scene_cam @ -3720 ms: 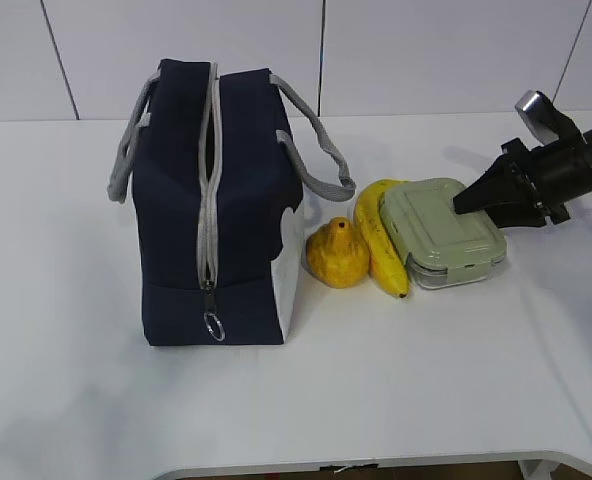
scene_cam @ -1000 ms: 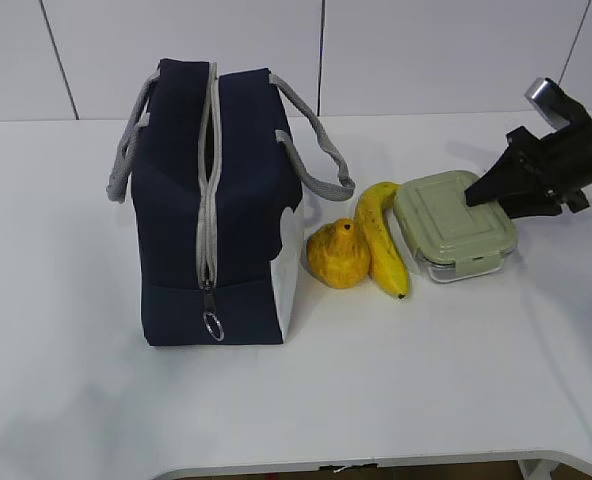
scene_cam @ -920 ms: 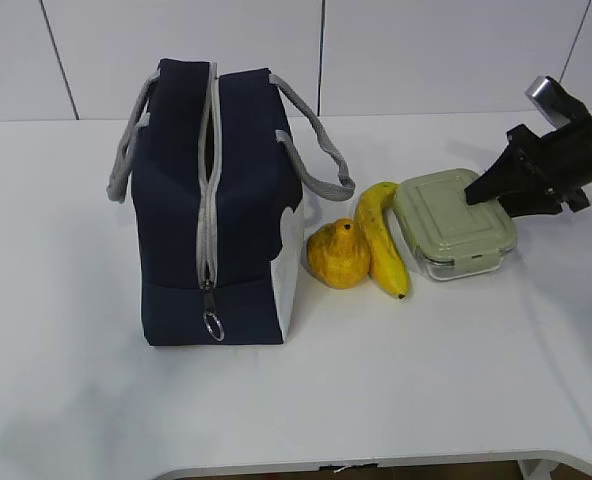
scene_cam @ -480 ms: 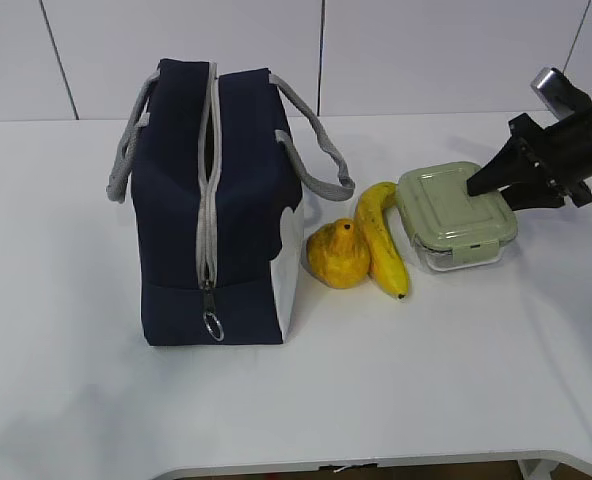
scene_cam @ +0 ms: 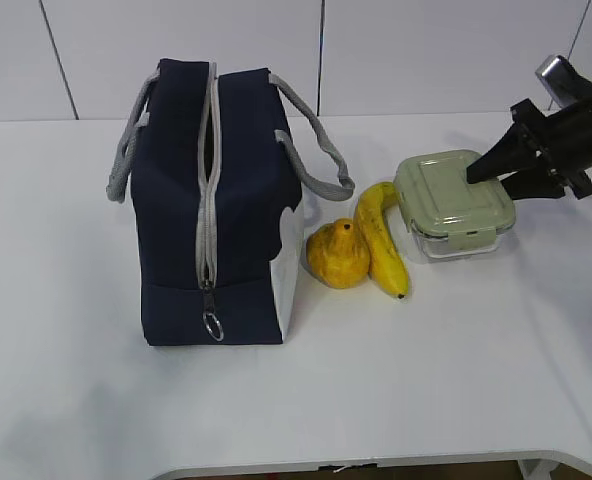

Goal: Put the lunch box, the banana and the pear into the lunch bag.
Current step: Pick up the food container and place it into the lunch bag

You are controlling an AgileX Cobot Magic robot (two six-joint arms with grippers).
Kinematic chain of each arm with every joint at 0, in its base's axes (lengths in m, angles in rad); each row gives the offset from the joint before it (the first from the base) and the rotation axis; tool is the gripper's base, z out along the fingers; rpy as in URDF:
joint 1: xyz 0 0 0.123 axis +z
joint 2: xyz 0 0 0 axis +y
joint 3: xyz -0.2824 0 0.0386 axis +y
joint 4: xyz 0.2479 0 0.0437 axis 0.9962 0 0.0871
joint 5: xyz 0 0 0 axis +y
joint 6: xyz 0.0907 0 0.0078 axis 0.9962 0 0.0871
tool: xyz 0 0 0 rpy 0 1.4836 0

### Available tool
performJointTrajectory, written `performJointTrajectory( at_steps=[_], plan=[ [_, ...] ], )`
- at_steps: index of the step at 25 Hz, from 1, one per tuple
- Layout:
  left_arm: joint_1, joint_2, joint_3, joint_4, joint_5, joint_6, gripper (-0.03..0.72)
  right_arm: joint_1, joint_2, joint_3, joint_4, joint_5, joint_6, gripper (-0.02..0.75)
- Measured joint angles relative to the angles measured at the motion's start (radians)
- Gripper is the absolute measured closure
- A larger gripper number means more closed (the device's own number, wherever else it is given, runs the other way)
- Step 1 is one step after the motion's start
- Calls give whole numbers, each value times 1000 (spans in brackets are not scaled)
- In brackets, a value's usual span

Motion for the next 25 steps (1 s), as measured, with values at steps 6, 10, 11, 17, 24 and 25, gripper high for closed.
performJointTrajectory(
  at_steps=[6, 10, 11, 17, 24, 25],
  plan=[
    [0, 0, 0, -32, -9, 0, 449, 25, -5, 1, 0, 0, 9, 367],
    [0, 9, 0, -55, -24, 0, 449, 49, -34, 1, 2, 2, 11, 367],
    [0, 14, 0, -62, -29, 0, 449, 51, -42, 1, 2, 2, 11, 367],
    [0, 123, -2, -136, -90, 2, 449, 55, -95, 1, 4, 6, 17, 367],
    [0, 255, -8, -317, -187, 31, 449, 55, -171, 1, 4, 10, 39, 367],
    [0, 275, -8, -342, -196, 45, 449, 55, -181, 1, 8, 12, 41, 367]
  ],
)
